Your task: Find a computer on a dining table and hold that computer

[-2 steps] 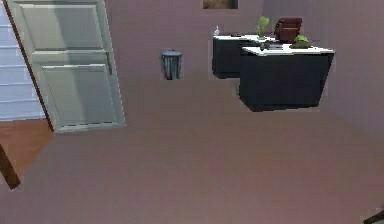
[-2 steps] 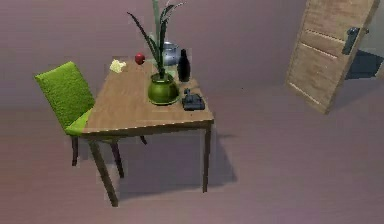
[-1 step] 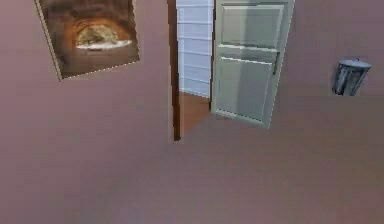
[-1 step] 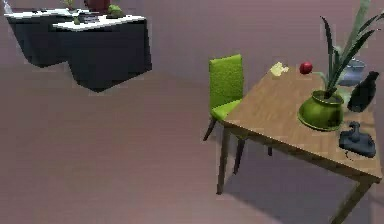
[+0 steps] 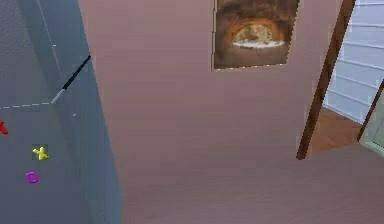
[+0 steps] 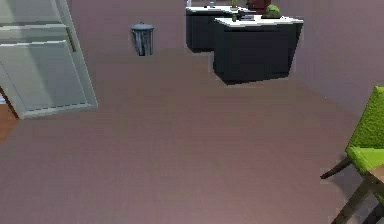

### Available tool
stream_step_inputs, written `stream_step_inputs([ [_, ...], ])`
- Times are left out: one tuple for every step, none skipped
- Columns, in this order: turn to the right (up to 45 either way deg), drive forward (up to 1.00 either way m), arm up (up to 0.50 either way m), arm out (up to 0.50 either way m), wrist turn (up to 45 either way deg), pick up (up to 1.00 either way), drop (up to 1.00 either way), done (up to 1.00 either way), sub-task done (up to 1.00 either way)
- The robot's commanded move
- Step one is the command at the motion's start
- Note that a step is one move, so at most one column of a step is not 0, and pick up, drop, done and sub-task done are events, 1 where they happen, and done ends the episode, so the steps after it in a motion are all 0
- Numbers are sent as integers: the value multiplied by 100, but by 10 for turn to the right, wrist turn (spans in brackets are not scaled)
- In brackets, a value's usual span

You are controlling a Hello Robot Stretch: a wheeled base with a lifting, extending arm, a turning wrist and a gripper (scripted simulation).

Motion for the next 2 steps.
stream_step_inputs([
  [0, 25, 0, 0, 0, 0, 0, 0, 0],
  [450, 0, 0, 0, 0, 0, 0, 0, 0],
])
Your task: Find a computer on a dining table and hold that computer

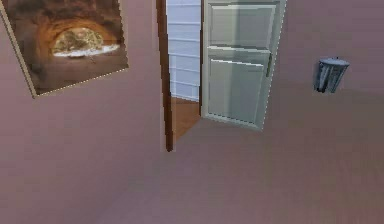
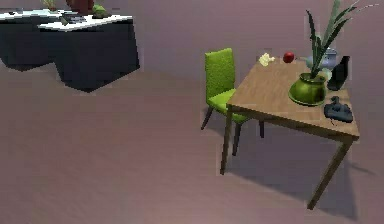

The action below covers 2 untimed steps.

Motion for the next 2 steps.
stream_step_inputs([
  [60, 0, 0, 0, 0, 0, 0, 0, 0],
  [0, 100, 0, 0, 0, 0, 0, 0, 0],
])
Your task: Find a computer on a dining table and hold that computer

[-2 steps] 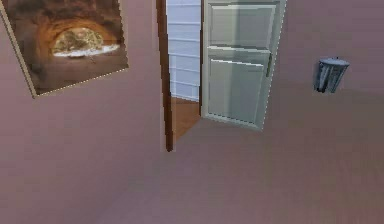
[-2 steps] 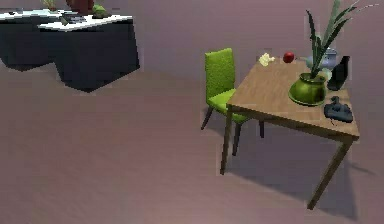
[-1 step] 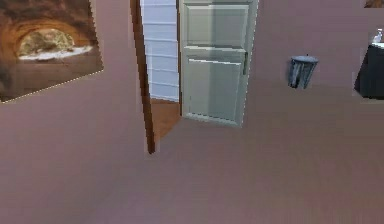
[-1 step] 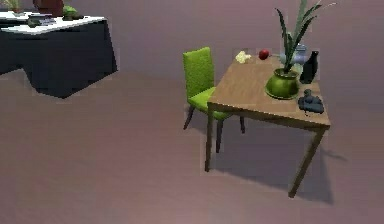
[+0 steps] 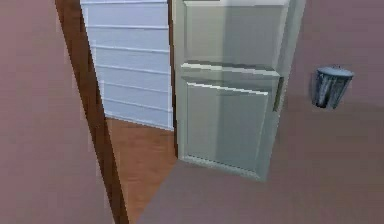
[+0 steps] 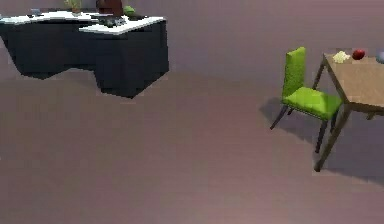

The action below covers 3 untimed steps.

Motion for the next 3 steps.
stream_step_inputs([
  [0, 85, 0, 0, 0, 0, 0, 0, 0],
  [420, 0, 0, 0, 0, 0, 0, 0, 0],
  [0, 5, 0, 0, 0, 0, 0, 0, 0],
])
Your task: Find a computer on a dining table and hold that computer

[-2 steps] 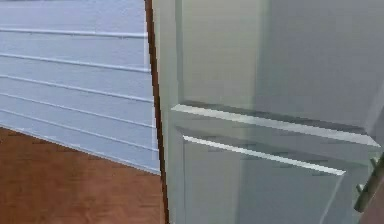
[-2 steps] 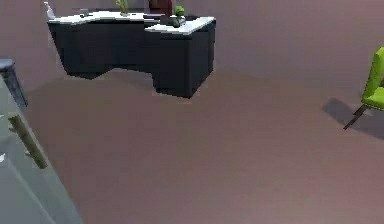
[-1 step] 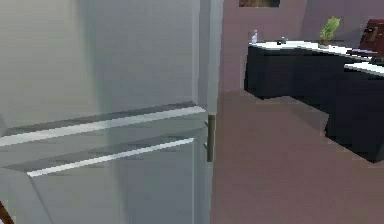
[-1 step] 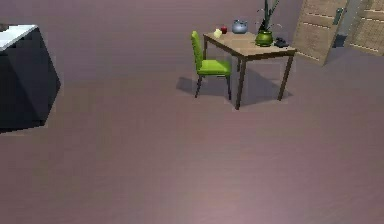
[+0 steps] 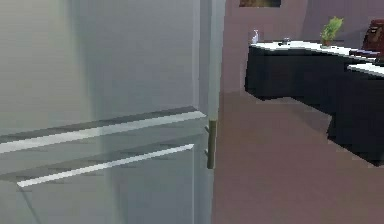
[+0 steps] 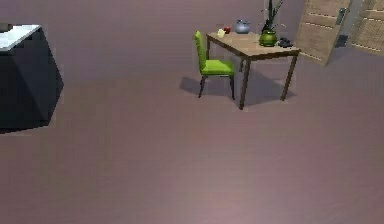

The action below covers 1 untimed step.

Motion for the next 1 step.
stream_step_inputs([
  [-450, 0, 0, 0, 0, 0, 0, 0, 0],
])
